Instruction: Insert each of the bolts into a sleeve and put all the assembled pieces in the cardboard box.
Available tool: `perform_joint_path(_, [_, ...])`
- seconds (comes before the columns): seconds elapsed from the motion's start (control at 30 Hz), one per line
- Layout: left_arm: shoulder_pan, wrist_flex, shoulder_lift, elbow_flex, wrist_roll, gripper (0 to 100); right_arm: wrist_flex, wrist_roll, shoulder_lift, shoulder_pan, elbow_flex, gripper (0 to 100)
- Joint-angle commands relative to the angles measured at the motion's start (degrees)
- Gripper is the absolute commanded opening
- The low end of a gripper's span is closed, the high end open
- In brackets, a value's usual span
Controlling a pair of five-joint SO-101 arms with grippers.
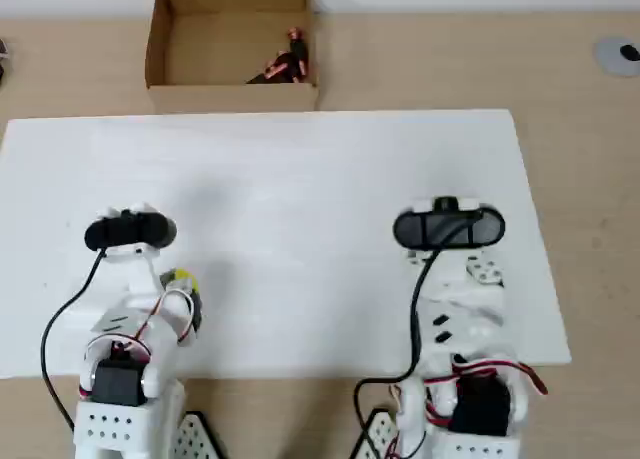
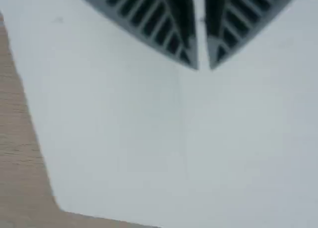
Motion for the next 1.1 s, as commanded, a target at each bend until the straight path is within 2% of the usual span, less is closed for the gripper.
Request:
perform_joint_path(0.0, [-0.44,0.00,-0.40,-0.35,0.26,1,-1.41,2.90,-3.56,1.45,4.62,1.0])
perform_joint_path(0.27, [0.00,0.44,-0.40,-0.44,0.26,1,10.46,3.08,-6.11,3.03,10.95,1.0])
perform_joint_path(0.5, [-0.09,0.00,-0.40,-0.44,0.26,1,6.07,1.76,-6.20,8.22,17.36,1.0])
perform_joint_path(0.77, [-0.09,0.00,-0.40,-0.44,0.26,1,6.59,-2.90,-6.11,8.31,17.19,1.1])
perform_joint_path(1.07, [-0.09,-0.09,-0.40,-0.44,0.26,1,6.86,-2.90,-6.11,8.31,16.66,1.1])
